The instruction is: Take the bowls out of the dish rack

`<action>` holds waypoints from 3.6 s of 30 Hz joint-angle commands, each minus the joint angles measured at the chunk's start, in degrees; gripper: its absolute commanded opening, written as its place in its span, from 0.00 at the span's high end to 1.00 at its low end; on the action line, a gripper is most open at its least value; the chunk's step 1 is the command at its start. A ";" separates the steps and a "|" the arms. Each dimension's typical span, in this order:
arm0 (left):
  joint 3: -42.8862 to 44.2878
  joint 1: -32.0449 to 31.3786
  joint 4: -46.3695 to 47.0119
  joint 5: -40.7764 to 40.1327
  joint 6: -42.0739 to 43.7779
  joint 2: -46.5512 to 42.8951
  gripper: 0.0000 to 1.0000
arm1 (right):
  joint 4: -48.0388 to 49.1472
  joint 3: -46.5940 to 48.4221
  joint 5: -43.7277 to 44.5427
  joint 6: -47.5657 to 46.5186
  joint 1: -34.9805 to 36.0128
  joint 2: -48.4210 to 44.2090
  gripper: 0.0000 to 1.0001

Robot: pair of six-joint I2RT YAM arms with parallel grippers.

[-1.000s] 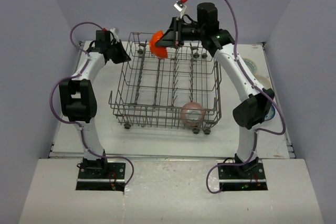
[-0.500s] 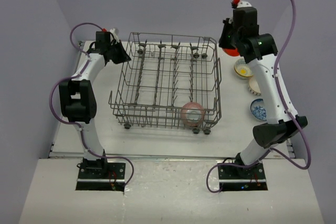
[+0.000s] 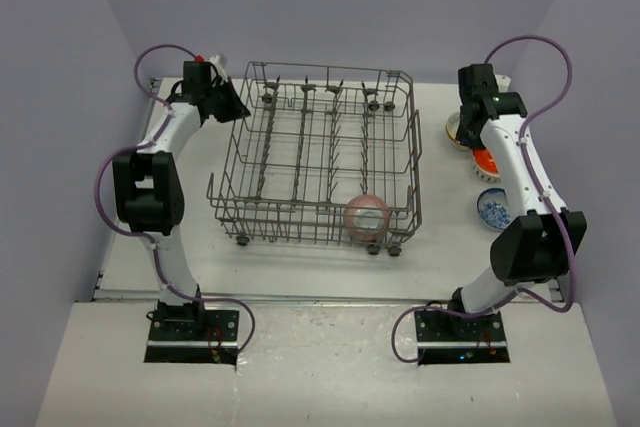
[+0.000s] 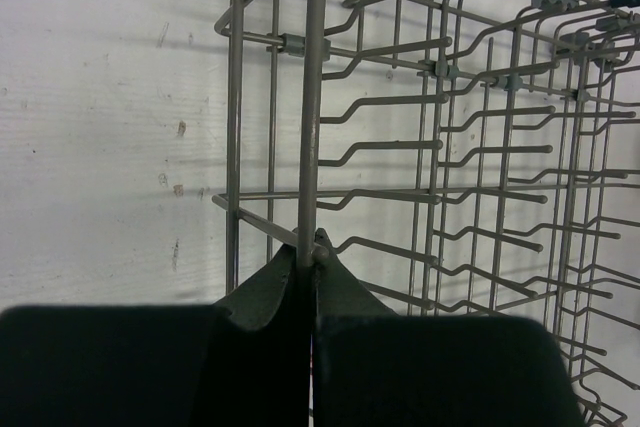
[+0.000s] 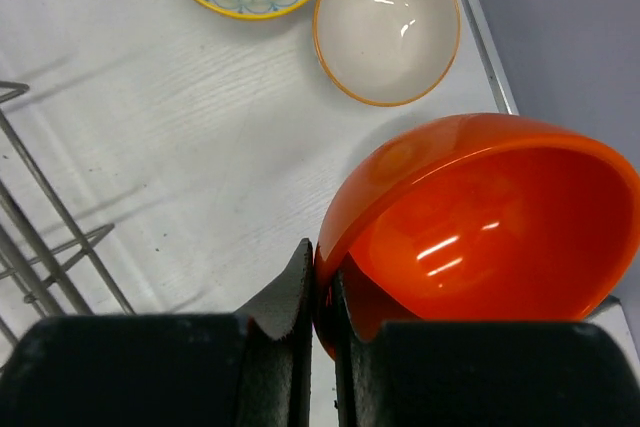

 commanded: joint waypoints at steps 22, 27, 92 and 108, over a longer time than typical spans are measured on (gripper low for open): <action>-2.22 1.48 -8.98 -6.63 -0.29 4.79 1.00 | 5.41 -20.39 -2.70 0.93 -11.32 1.46 1.00; -2.48 1.48 -9.07 -6.63 -0.47 4.53 1.00 | 6.55 -19.42 -3.49 0.41 -11.50 4.71 1.00; -0.02 2.71 -10.91 -8.66 0.15 4.79 1.00 | -0.83 4.24 -59.49 -14.71 15.21 12.10 0.14; -0.11 2.71 -10.21 -7.60 0.14 5.15 1.00 | 0.75 -4.65 -55.96 -17.52 18.82 15.53 0.05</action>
